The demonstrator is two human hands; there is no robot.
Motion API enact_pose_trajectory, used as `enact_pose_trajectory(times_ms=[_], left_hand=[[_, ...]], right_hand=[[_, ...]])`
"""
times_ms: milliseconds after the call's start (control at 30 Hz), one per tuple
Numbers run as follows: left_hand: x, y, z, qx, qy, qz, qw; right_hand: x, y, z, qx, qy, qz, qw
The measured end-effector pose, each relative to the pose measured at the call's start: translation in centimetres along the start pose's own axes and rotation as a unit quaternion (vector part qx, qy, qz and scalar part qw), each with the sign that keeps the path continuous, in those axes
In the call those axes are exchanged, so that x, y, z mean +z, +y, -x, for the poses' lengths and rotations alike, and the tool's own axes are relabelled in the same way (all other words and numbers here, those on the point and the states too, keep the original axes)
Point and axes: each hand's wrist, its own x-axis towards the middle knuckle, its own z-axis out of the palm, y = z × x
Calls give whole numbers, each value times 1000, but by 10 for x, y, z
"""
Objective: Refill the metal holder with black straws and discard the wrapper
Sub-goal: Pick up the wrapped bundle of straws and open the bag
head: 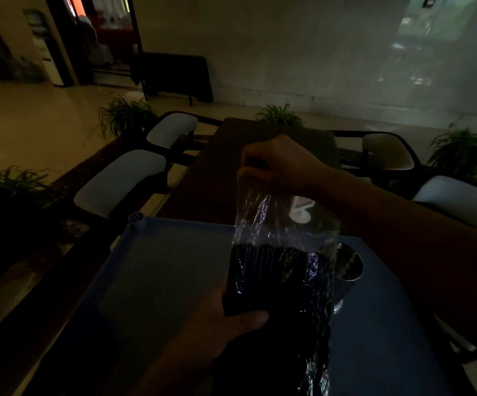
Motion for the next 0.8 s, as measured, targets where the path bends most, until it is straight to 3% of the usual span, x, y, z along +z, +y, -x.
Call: enact_pose_trajectory(times_ms=[500, 600, 800], left_hand=[[-2, -4, 0, -2, 0, -2, 1000], [-6, -5, 0, 11, 4, -8, 1000], [-11, -9, -1, 8, 48, 31, 998]], right_hand=[[29, 17, -10, 39, -47, 25, 998], [16, 18, -14, 65, -9, 22, 998], [-24, 8, 11, 128, 173, -16, 977]])
